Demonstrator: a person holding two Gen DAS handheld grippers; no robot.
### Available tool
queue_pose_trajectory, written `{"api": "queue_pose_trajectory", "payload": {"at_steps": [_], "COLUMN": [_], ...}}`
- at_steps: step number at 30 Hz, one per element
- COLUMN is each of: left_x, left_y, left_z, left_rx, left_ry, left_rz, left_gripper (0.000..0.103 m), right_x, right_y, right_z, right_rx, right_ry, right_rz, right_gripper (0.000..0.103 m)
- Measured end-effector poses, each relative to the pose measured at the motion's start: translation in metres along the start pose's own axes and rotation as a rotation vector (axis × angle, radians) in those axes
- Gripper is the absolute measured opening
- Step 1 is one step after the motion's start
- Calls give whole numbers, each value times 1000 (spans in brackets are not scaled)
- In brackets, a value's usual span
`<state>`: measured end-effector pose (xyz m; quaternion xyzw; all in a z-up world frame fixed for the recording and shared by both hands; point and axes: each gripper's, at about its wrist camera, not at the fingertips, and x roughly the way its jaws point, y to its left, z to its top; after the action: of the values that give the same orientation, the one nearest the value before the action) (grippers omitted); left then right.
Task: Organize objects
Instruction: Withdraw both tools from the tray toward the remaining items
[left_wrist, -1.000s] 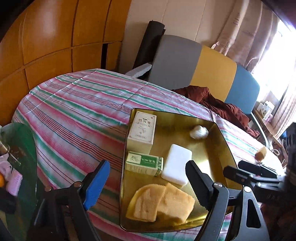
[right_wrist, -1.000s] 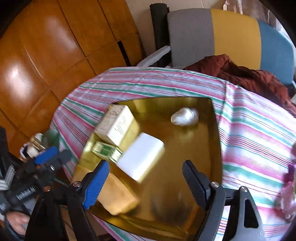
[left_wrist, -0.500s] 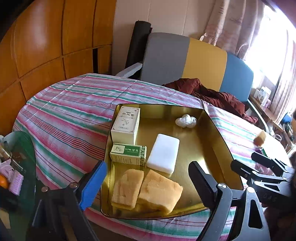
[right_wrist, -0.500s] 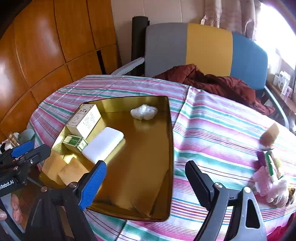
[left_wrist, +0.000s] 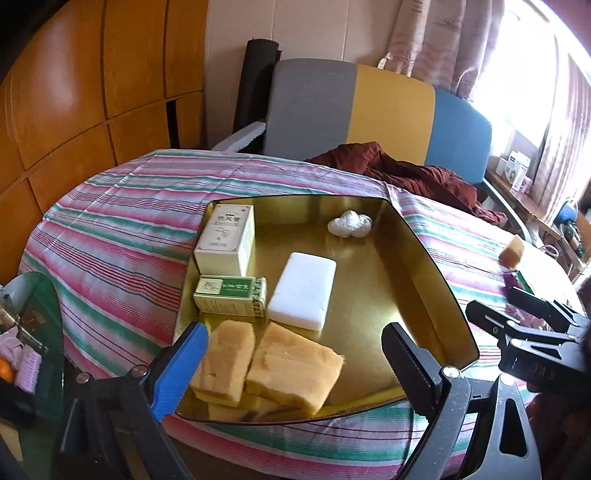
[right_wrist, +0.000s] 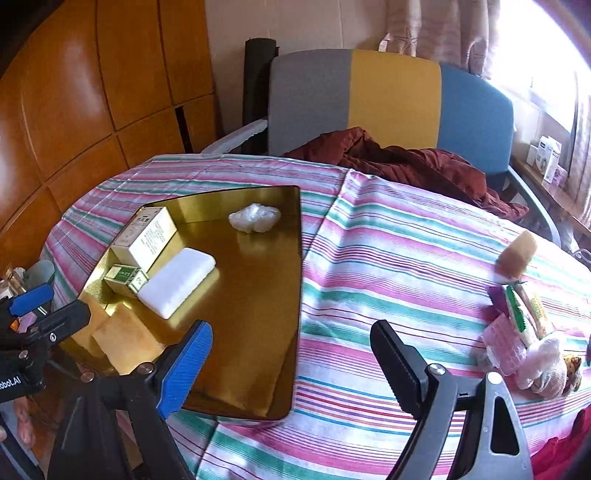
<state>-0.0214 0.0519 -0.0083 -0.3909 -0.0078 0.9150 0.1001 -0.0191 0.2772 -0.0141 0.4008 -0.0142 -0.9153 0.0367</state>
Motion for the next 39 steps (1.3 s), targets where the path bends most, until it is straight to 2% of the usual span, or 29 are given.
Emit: {"api": "queue_pose_trajectory", "payload": {"at_steps": [16, 22, 28, 34, 39], "left_x": [10, 17, 20, 20, 25], "left_y": [-26, -29, -41, -61, -83], "left_z": [-4, -3, -2, 3, 9], "left_rx": [58, 28, 69, 115, 156], "left_ry": [39, 75, 86, 94, 108], "left_rz": [-49, -86, -100, -146, -191], "left_gripper": [96, 96, 96, 96, 96], "right_x": [-4, -11, -23, -47, -62], "right_y": [-69, -119, -164, -217, -265], "right_z": [-10, -15, -20, -13, -13], "right_rx": [129, 240, 323, 410, 496], "right_ry": [16, 23, 31, -16, -58], "right_rz": [-90, -144, -199, -267, -362], "right_gripper": [89, 89, 89, 89, 89]}}
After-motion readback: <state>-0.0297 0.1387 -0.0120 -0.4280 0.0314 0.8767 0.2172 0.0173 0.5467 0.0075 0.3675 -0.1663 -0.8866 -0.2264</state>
